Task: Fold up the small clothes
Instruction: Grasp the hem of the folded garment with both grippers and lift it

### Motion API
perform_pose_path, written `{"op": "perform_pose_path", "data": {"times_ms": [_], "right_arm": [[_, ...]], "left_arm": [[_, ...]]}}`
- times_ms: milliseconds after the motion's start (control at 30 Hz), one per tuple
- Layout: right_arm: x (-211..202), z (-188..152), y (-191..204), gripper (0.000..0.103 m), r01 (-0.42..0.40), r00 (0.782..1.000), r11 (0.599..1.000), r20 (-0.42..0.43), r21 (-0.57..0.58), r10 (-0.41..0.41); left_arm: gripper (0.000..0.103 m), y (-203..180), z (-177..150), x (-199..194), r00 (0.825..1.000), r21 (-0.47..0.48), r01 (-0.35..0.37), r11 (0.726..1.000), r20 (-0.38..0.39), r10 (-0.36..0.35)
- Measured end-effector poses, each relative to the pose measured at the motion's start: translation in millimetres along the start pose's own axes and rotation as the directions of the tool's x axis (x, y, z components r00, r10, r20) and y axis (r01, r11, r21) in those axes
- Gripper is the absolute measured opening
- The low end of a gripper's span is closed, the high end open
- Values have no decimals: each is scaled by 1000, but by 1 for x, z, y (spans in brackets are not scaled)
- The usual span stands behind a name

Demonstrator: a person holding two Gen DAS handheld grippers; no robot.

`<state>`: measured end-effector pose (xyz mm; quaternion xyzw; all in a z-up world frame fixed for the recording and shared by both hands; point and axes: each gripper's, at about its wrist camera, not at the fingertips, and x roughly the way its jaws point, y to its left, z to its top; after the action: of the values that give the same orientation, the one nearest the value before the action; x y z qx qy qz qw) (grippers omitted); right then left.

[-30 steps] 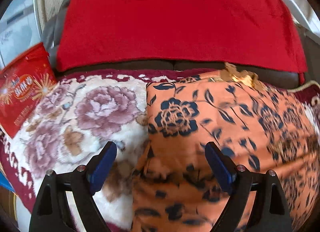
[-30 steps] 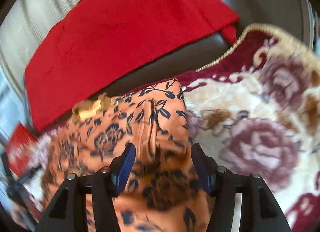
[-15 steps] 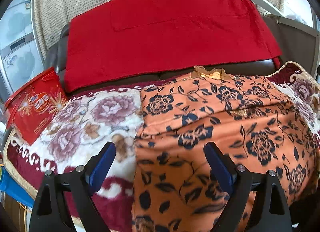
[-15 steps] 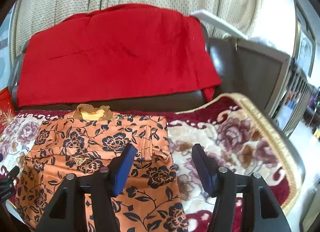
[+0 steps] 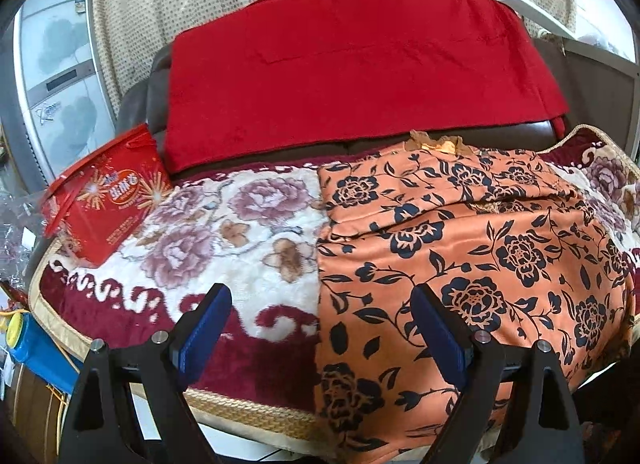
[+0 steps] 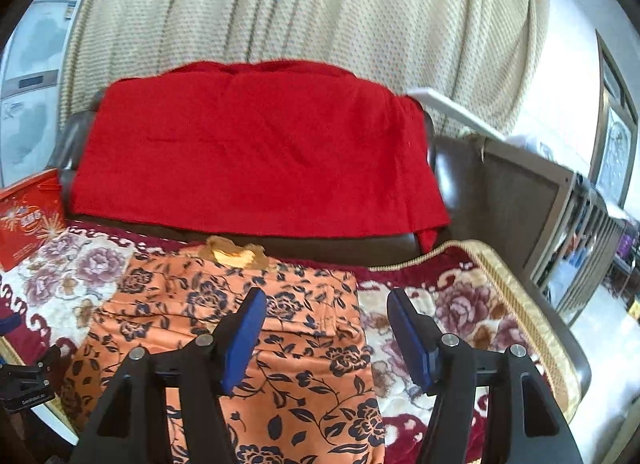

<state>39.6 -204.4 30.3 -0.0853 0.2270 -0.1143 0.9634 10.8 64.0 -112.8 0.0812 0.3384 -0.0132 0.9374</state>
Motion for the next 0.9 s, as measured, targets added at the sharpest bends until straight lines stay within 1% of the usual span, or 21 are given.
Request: {"op": "perform_pose_path", "data": {"times_ms": [167,333,433,533,567,600,633,667,700,733,767,800,867,900], "right_arm": [[-19,8,10,69,-15,999,1000,38,-14,15],[-25,8,16,70,-15,999,999,42,-32,16],[-20,3,13,72,-15,1000,999,23,-32,16],[-7,-12,5,74,-65,997,997,-46,-30,64],[3,-21,-1,74,-96,991,995,-93,-20,94],[10,-30,-6,74,-120,984,993,-131,-5,118],[20,-41,-15,74,-151,972,988,-178,21,152],[33,-56,-27,74,-187,952,980,-236,60,196],[43,-68,-35,74,-201,933,975,-284,96,220],[59,-89,-51,74,-199,900,966,-360,163,246],[69,-105,-63,74,-189,875,958,-406,216,264],[75,-115,-72,74,-183,860,950,-426,254,280],[84,-144,-98,74,-169,827,914,-452,370,336],[87,-154,-105,74,-160,815,900,-459,406,352]], "left_arm": [[91,6,-1,-8,1000,-7,4,1000,5,-4],[91,11,-11,-3,998,-21,23,1000,-49,-24],[91,18,-22,5,993,-37,32,999,-114,-36],[91,30,-38,17,977,-50,36,998,-208,-46],[91,36,-45,23,966,-57,35,998,-252,-49],[91,40,-51,27,959,-66,32,997,-278,-49],[91,45,-58,31,952,-80,30,996,-303,-53],[91,50,-64,34,944,-95,32,995,-324,-62],[91,56,-72,38,934,-115,35,993,-350,-73],[91,60,-77,40,927,-131,38,991,-365,-84],[91,62,-81,41,923,-149,45,988,-373,-98],[91,66,-86,42,917,-175,61,983,-379,-125],[91,71,-93,44,903,-229,101,968,-387,-186],[89,73,-96,46,896,-254,115,960,-391,-211]]}}
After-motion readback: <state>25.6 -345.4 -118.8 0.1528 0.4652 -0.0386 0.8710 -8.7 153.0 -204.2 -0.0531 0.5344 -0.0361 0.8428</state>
